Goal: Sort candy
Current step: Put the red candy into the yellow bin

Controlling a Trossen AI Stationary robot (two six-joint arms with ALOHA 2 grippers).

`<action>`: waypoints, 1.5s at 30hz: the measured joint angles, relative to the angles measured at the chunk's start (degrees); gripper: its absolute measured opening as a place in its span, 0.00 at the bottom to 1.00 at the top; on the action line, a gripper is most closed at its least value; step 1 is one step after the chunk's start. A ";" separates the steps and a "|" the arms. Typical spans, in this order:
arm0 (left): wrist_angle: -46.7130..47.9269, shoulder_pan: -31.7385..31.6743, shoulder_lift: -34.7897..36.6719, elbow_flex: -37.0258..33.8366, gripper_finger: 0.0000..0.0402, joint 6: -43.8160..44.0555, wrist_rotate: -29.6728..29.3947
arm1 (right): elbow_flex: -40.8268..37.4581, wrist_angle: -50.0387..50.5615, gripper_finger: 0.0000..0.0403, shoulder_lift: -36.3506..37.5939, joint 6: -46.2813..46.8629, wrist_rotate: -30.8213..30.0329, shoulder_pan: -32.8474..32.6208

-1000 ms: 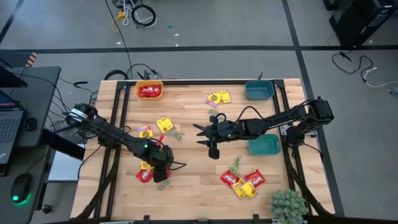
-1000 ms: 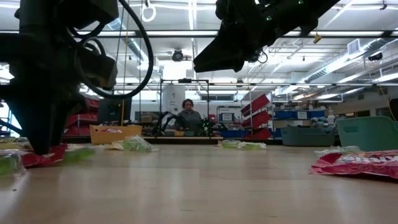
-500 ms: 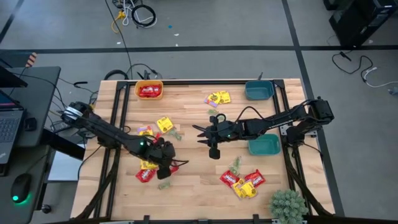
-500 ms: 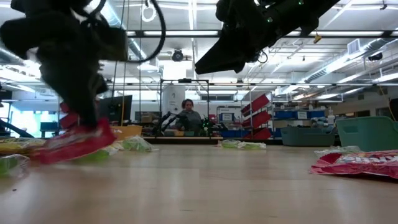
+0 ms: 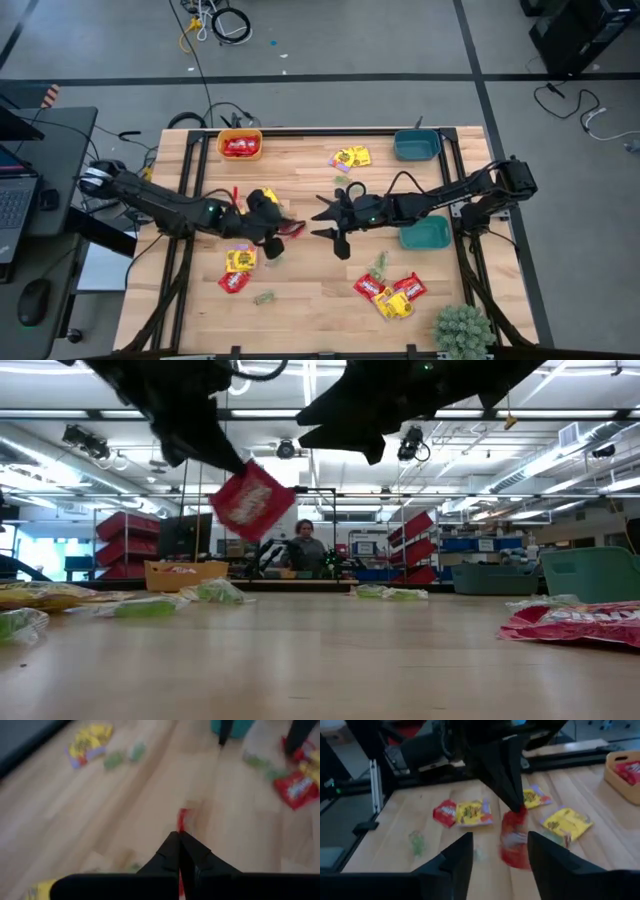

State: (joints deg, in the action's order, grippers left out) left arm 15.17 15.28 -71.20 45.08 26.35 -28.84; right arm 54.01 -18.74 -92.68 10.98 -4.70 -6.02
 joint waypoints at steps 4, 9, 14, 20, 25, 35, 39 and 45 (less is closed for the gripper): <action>-4.45 -2.65 0.44 0.05 0.00 -4.36 -0.24 | -0.01 -0.89 0.47 0.00 0.59 -0.18 1.47; -8.39 -5.47 0.46 0.07 0.00 -9.59 3.14 | -0.02 -0.90 0.45 0.00 -1.85 -0.20 3.96; -9.68 -8.31 1.37 0.07 0.00 -12.97 5.84 | -0.02 -0.77 0.44 0.00 -4.93 1.78 6.42; -11.07 -13.45 5.19 0.11 0.00 -18.32 10.98 | 0.77 -0.52 0.44 -0.04 -5.95 6.09 9.79; -9.71 -18.17 8.32 0.11 0.00 -21.31 14.43 | 4.64 3.45 0.44 -0.04 -8.54 9.83 12.19; -7.49 -27.99 15.38 -6.65 0.00 -27.79 23.33 | 7.23 17.04 0.45 -1.06 -9.01 13.17 14.88; -12.12 -32.09 20.98 -12.48 0.00 -27.50 29.42 | 7.63 17.17 0.46 -5.53 -8.14 13.16 12.96; -14.78 -33.73 29.22 -18.23 0.00 -27.36 31.95 | 9.57 17.76 0.49 -13.60 -11.58 7.11 9.24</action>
State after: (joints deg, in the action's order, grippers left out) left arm 0.39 -18.45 -41.98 26.85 -1.01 3.11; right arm 63.58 -0.97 -106.29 -0.59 2.41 3.22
